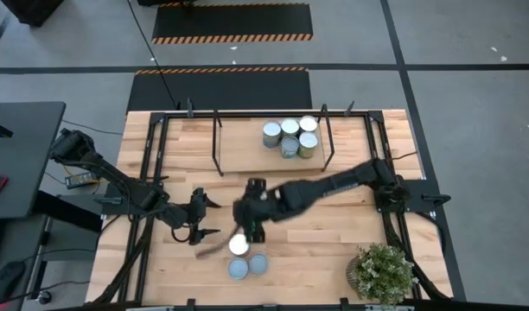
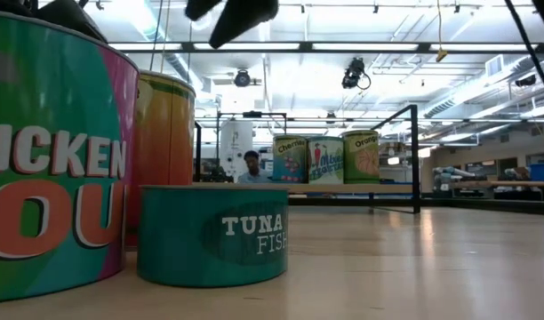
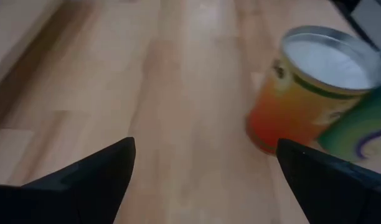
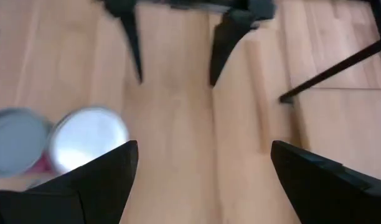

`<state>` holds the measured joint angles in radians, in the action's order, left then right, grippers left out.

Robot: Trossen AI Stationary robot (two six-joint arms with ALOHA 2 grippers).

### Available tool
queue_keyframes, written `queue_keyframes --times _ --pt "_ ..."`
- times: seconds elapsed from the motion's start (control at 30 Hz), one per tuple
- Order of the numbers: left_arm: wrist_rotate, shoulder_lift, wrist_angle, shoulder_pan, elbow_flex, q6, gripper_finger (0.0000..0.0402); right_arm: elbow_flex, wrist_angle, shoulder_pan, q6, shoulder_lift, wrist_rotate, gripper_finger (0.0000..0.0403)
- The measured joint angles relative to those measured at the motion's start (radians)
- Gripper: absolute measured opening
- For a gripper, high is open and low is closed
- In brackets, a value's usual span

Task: Pick and place cans onto a shelf
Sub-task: Put the canned pineapple on the shelf

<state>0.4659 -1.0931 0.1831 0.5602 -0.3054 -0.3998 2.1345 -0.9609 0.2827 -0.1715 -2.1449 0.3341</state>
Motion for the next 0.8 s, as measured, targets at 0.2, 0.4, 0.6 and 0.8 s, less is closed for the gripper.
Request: queue_keyframes --times 0.2,0.4,0.6,0.8 --pt "0.002 -0.03 0.053 -0.011 -0.001 -0.025 0.0396 -0.081 0.047 0.104 -0.104 0.002 0.066 0.0375" --pt "-0.161 -0.112 0.13 -0.02 -0.001 -0.009 0.0396 -0.197 0.117 0.178 -0.222 0.002 0.121 0.0375" --pt "-0.218 -0.25 0.216 -0.001 -0.001 -0.026 0.0396 -0.332 0.257 0.195 -0.274 0.002 0.126 0.0375" --pt "-0.218 -0.345 0.382 0.0 -0.001 0.002 0.0396 -0.412 0.374 0.178 -0.282 0.002 0.121 0.0375"
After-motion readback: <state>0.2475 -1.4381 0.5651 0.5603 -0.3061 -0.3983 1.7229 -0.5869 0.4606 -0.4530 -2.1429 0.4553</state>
